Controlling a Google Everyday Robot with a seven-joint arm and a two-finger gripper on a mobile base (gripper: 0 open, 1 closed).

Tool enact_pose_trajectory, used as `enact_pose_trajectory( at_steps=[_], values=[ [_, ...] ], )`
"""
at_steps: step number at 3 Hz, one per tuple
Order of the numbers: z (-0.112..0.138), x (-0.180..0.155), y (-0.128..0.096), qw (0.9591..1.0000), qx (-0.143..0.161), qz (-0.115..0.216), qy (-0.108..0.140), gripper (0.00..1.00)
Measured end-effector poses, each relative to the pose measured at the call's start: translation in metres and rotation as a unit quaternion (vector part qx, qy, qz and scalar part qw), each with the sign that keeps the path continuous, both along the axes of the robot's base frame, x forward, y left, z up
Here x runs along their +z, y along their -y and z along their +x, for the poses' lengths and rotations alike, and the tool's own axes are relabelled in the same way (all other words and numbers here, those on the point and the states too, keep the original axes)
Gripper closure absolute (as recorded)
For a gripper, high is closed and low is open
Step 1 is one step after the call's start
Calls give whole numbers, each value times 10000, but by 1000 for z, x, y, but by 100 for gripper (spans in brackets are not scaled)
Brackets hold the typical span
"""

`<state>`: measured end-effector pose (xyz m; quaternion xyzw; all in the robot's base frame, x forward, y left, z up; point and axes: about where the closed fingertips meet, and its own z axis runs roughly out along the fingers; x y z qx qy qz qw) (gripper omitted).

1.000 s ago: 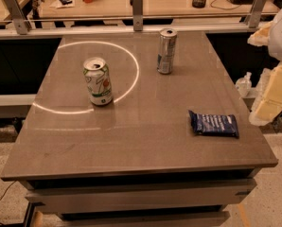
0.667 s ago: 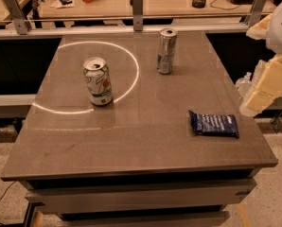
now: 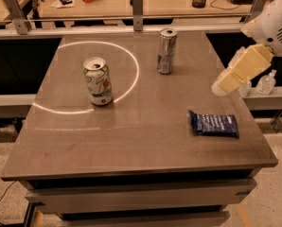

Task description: Pick redbull can

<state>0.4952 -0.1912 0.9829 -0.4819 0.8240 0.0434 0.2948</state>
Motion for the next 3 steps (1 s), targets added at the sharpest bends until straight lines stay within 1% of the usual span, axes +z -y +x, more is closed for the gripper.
enact_pose_trajectory(
  at_steps=[1, 2, 3],
  values=[
    [21, -13, -11, 9963, -205, 823, 106, 0],
    [37, -23, -21, 9872, -231, 1533, 368, 0],
    [50, -30, -28, 9790, -148, 1909, 702, 0]
  ],
)
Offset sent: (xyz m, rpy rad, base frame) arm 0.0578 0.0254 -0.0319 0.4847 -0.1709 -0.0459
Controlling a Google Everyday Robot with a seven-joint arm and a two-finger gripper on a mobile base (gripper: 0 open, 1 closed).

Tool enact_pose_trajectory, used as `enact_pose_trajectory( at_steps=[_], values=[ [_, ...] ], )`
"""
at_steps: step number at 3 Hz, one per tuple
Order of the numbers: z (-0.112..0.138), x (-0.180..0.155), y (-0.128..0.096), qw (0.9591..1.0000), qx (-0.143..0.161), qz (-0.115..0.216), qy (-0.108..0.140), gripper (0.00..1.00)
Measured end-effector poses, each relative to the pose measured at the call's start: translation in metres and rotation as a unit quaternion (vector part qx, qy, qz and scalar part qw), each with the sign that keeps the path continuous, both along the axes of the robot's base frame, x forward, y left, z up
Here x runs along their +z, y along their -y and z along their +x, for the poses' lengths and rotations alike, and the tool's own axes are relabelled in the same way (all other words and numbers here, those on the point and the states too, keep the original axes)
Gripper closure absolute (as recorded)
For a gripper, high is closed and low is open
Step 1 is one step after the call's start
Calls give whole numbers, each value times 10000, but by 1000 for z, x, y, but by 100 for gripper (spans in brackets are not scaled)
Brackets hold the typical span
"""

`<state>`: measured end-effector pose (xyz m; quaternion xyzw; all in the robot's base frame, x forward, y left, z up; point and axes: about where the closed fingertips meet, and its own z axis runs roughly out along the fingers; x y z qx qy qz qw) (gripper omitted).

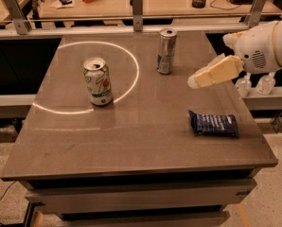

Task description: Pick redbull can

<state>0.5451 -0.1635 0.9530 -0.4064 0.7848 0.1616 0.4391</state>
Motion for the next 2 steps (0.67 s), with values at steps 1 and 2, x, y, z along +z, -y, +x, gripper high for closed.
enact_pose_trajectory(
  at_steps=[1, 2],
  values=[
    [20, -15, 0, 9994, -31, 194, 292, 0],
    [42, -32, 7, 9978, -169, 519, 374, 0]
  ],
)
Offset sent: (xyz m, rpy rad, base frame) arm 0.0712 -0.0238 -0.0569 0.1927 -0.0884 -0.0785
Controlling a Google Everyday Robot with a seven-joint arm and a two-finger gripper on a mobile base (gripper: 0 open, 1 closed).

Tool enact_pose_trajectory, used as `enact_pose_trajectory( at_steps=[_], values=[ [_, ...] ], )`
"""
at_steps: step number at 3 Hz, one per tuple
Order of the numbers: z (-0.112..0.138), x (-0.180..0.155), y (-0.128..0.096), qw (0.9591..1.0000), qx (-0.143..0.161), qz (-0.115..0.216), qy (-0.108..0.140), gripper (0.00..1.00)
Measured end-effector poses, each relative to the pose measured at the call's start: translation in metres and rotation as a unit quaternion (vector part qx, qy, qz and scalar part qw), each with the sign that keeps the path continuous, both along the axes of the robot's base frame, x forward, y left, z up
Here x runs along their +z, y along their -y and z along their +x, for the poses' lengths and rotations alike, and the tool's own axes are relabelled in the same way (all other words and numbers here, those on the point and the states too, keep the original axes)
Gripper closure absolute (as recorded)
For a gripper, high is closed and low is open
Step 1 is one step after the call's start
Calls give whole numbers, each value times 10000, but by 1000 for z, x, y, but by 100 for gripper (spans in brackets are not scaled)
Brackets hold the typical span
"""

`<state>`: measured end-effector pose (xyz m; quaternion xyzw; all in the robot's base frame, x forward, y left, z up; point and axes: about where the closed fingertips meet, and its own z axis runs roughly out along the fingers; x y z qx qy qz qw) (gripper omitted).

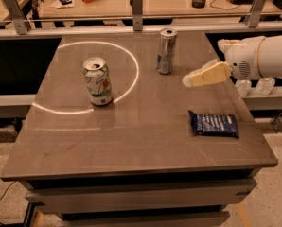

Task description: Pick redbull can

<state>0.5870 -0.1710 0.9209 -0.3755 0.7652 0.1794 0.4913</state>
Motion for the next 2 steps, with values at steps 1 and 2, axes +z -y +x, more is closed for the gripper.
enact_pose_trajectory(
  at_steps=[1, 2],
  values=[
    [23, -18, 0, 9989, -27, 472, -71, 0],
    [44, -26, -3, 9973, 44, 739, -21, 0]
  ],
)
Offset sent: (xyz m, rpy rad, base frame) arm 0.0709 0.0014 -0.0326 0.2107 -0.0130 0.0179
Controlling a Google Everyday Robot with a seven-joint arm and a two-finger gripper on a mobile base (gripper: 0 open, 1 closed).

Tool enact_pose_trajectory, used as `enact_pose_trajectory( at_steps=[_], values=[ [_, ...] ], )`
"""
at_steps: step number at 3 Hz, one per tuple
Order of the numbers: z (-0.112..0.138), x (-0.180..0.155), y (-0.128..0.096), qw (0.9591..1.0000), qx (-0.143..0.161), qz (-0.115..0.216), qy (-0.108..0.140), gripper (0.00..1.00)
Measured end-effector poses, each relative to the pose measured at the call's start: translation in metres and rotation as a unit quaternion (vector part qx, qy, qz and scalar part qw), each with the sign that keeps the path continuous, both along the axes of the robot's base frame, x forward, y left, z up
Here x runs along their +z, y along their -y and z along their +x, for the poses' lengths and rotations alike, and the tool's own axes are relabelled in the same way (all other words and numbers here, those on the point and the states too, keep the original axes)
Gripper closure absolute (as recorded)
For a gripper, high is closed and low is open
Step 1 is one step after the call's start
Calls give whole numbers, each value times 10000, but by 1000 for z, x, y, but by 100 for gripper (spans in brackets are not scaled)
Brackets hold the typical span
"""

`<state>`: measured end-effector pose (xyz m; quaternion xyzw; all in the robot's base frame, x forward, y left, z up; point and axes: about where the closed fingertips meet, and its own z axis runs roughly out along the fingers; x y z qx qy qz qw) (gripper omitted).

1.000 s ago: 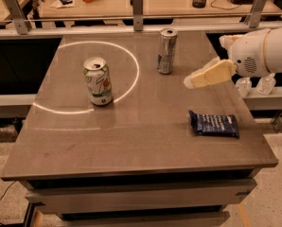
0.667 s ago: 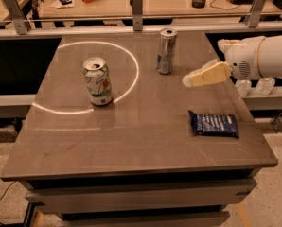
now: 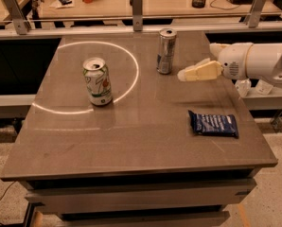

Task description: Pick redbull can

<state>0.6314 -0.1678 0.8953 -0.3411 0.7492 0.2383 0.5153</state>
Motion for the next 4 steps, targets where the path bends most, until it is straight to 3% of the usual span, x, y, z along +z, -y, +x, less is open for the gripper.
enact_pose_trajectory(
  at_steps=[2, 4],
  values=[
    [47, 9, -20, 9991, 141, 239, 332, 0],
    [78, 12, -51, 9971, 428, 463, 431, 0]
  ],
)
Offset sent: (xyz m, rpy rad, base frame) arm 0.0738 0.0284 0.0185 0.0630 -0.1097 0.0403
